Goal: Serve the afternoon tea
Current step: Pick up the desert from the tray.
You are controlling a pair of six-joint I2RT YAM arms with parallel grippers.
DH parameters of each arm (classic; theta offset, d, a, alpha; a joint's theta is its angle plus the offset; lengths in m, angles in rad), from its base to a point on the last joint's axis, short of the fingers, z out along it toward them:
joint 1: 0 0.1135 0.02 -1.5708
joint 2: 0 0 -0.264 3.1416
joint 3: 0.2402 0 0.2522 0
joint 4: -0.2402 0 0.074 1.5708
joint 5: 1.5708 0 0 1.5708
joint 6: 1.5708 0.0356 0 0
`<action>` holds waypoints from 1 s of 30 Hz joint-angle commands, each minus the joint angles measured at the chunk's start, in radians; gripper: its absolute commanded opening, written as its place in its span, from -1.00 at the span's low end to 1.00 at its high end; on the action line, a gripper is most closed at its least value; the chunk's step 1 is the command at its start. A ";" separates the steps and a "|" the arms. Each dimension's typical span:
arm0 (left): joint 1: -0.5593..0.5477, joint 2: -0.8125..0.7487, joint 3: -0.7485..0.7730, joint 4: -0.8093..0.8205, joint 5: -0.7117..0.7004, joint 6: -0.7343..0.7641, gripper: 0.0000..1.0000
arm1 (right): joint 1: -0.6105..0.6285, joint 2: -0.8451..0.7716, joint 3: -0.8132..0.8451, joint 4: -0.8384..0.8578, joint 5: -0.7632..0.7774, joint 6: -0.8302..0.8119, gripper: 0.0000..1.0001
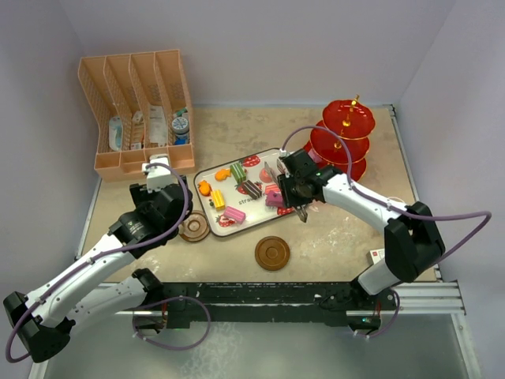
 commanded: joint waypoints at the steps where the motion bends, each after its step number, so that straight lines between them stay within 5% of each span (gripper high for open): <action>1: 0.002 -0.004 0.020 0.016 -0.009 0.022 0.70 | 0.006 0.022 0.043 0.017 -0.016 -0.019 -0.12; 30: 0.002 -0.002 0.021 0.014 -0.015 0.017 0.70 | 0.034 0.132 0.087 0.010 0.011 -0.028 -0.07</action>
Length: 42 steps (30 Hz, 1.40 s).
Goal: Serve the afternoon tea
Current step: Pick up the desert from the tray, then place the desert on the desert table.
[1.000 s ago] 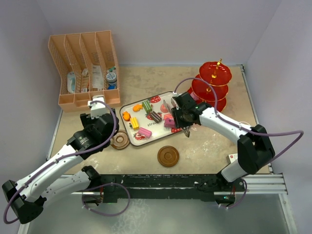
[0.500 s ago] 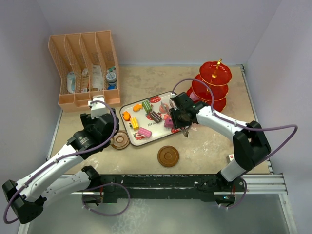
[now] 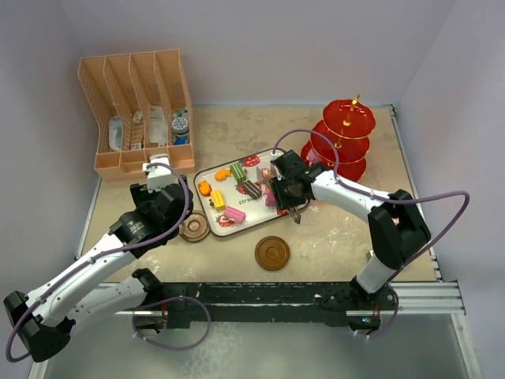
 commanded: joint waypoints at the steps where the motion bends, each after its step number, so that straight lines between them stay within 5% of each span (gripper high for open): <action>1: 0.003 -0.008 0.021 0.014 -0.014 0.018 0.70 | 0.010 0.007 0.053 -0.027 0.070 -0.007 -0.08; 9: 0.002 -0.005 0.021 0.016 -0.010 0.022 0.70 | 0.011 0.005 0.047 -0.019 0.068 -0.005 -0.07; 14: 0.003 -0.008 0.021 0.015 -0.009 0.021 0.70 | 0.010 -0.010 0.044 -0.011 0.067 0.007 -0.30; 31: 0.003 -0.007 0.019 0.019 0.001 0.026 0.70 | -0.008 -0.327 -0.103 0.012 0.073 0.196 -0.45; 42: 0.003 -0.010 0.020 0.017 -0.001 0.024 0.70 | -0.151 -0.579 -0.259 -0.075 0.090 0.285 -0.48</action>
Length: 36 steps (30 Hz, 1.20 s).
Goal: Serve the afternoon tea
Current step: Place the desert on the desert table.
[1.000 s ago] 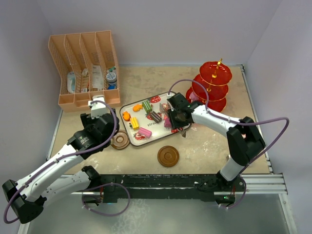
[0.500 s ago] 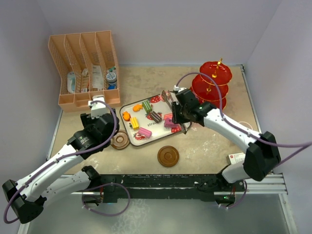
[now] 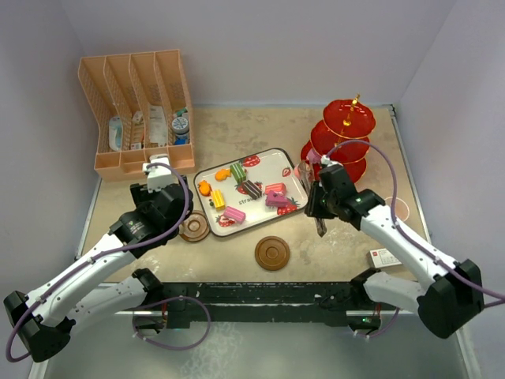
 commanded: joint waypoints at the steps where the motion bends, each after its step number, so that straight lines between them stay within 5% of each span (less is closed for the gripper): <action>1: 0.003 -0.010 0.020 0.017 -0.001 0.022 0.70 | -0.066 -0.071 0.031 -0.042 0.030 0.051 -0.47; 21: 0.003 -0.001 0.018 0.031 0.024 0.035 0.70 | -0.183 -0.126 -0.123 0.018 0.020 0.241 -0.44; 36: 0.001 -0.008 0.014 0.037 0.020 0.037 0.70 | -0.439 -0.065 -0.184 0.238 -0.163 0.135 -0.45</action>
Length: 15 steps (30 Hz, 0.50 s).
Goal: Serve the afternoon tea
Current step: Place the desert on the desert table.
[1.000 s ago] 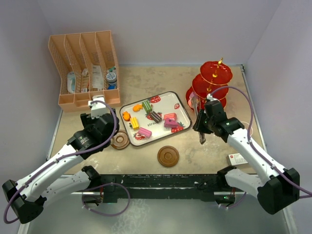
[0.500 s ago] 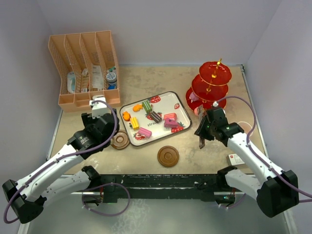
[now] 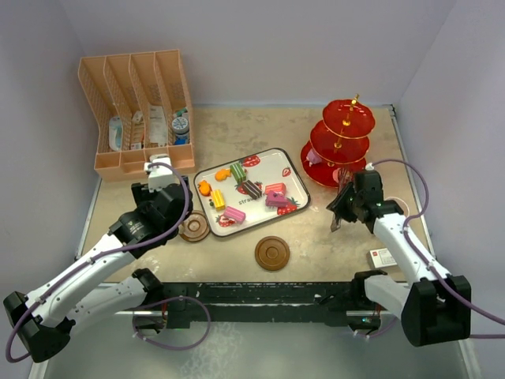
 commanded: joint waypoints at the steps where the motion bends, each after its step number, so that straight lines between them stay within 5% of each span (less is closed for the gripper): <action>1: 0.003 -0.003 0.015 0.029 -0.006 0.014 0.70 | -0.076 0.038 0.009 0.141 -0.088 -0.062 -0.45; 15: 0.002 0.009 0.018 0.024 -0.012 0.009 0.70 | -0.234 0.205 0.034 0.434 -0.211 -0.151 -0.45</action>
